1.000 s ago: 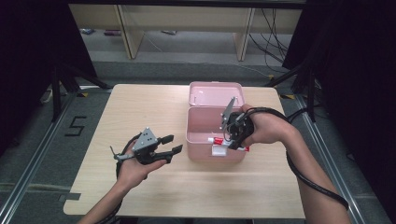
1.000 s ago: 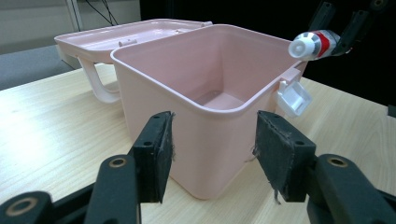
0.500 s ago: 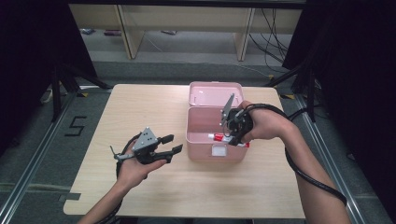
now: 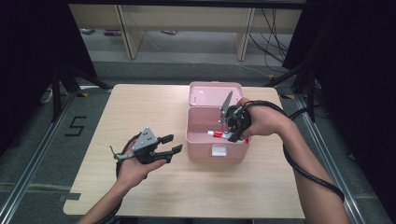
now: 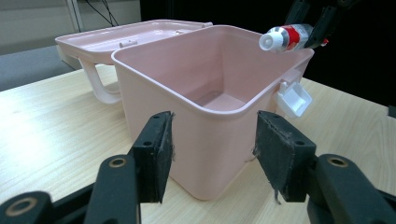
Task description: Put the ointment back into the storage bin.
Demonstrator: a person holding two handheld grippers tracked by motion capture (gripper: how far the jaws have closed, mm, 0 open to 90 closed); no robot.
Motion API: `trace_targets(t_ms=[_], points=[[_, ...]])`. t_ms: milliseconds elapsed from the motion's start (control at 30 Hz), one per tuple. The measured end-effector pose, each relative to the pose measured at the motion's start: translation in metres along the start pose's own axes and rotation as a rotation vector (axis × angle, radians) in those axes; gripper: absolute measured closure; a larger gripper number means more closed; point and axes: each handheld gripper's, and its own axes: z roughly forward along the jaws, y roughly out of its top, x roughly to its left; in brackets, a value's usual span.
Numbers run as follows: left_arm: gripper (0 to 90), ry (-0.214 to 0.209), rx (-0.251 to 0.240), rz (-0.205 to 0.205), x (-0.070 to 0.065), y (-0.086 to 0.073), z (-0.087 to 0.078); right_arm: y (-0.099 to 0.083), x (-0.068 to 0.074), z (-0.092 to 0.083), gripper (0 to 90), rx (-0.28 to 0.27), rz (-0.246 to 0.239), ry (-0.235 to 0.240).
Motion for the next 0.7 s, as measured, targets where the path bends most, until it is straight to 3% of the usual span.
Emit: trace_targets(t_ms=[200, 233, 300, 333, 367, 400, 433, 467, 500, 533, 567, 633, 667, 700], points=[[46.2, -0.001, -0.002, -0.001, 0.000, 0.001, 0.000, 0.003, -0.003, 0.001, 70.5, 0.011, -0.009, -0.008], [46.2, -0.009, -0.010, -0.001, 0.001, 0.001, 0.001, 0.003, -0.008, 0.003, 70.5, -0.014, -0.078, -0.016], [46.3, 0.001, 0.000, 0.001, 0.000, 0.002, -0.001, 0.004, -0.005, 0.001, 70.5, 0.025, -0.014, -0.013], [46.2, 0.001, -0.003, 0.001, 0.000, 0.002, 0.000, 0.003, -0.008, 0.003, 70.5, 0.001, -0.052, -0.021], [46.2, 0.001, -0.003, 0.001, 0.000, 0.002, 0.000, 0.003, -0.008, 0.003, 70.5, 0.001, -0.052, -0.021], [46.2, 0.001, -0.003, 0.001, 0.000, 0.002, 0.000, 0.004, -0.006, 0.003, 70.5, 0.016, -0.016, -0.014], [46.2, 0.001, -0.003, 0.002, 0.000, 0.002, 0.000, 0.004, -0.008, 0.004, 70.5, 0.006, -0.042, -0.019], [46.3, 0.001, -0.003, 0.003, 0.000, 0.002, 0.000, 0.004, -0.008, 0.004, 70.5, 0.012, -0.033, -0.011], [46.2, 0.001, -0.003, 0.001, 0.000, 0.002, 0.000, 0.005, -0.006, 0.003, 70.5, 0.026, 0.007, -0.008], [46.2, 0.001, -0.003, 0.001, 0.000, 0.002, 0.000, 0.005, -0.006, 0.003, 70.5, 0.026, 0.007, -0.008], [46.3, 0.001, -0.002, 0.001, 0.000, 0.002, 0.000, 0.005, -0.012, 0.006, 70.5, -0.006, -0.085, -0.016], [46.2, 0.001, -0.002, 0.001, 0.000, 0.002, 0.000, 0.005, -0.010, 0.006, 70.5, 0.005, -0.055, -0.020], [46.2, -0.004, -0.010, -0.001, 0.001, 0.001, 0.000, 0.006, -0.012, 0.006, 70.4, 0.010, -0.076, -0.024], [46.2, -0.007, -0.013, -0.002, 0.001, 0.001, 0.001, 0.005, -0.009, 0.005, 70.5, 0.028, -0.036, -0.013]])
